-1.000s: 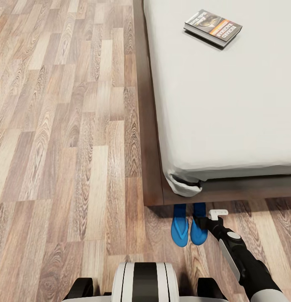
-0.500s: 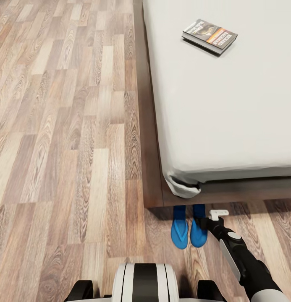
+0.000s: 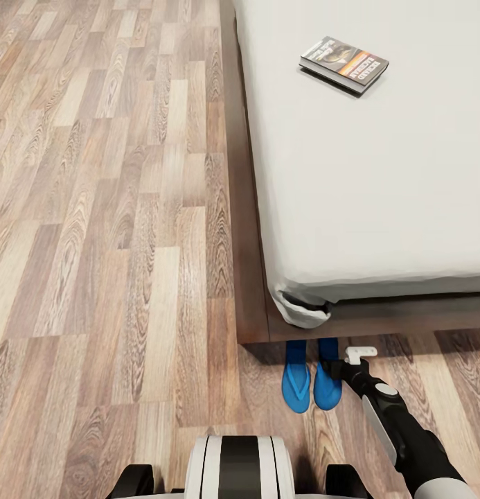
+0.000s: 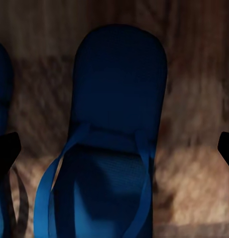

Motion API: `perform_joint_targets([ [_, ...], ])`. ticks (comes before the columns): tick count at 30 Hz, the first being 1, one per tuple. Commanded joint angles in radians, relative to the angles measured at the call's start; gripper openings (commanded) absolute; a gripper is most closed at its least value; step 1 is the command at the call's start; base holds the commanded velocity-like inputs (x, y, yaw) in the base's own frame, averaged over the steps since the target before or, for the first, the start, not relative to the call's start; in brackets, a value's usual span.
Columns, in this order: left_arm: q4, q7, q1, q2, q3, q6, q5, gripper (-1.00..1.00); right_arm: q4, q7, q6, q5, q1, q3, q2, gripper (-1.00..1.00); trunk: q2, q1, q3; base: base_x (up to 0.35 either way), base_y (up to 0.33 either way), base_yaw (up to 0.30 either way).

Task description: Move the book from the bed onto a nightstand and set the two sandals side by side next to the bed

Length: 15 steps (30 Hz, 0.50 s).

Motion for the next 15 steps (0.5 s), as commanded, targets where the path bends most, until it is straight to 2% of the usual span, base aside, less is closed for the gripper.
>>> perform_joint_targets([
  [1,0.0,0.003,0.0,0.0,-0.009,-0.002,0.009,1.0,0.0,0.001,0.006,-0.01,0.0,0.001,-0.001,1.0,0.0,0.0,0.0,0.0,0.0,0.0],
  [15,0.0,0.002,0.0,0.0,-0.008,-0.003,0.009,1.0,0.047,0.003,0.005,-0.01,0.0,-0.003,-0.008,1.0,0.0,0.0,0.0,0.0,0.0,0.0],
])
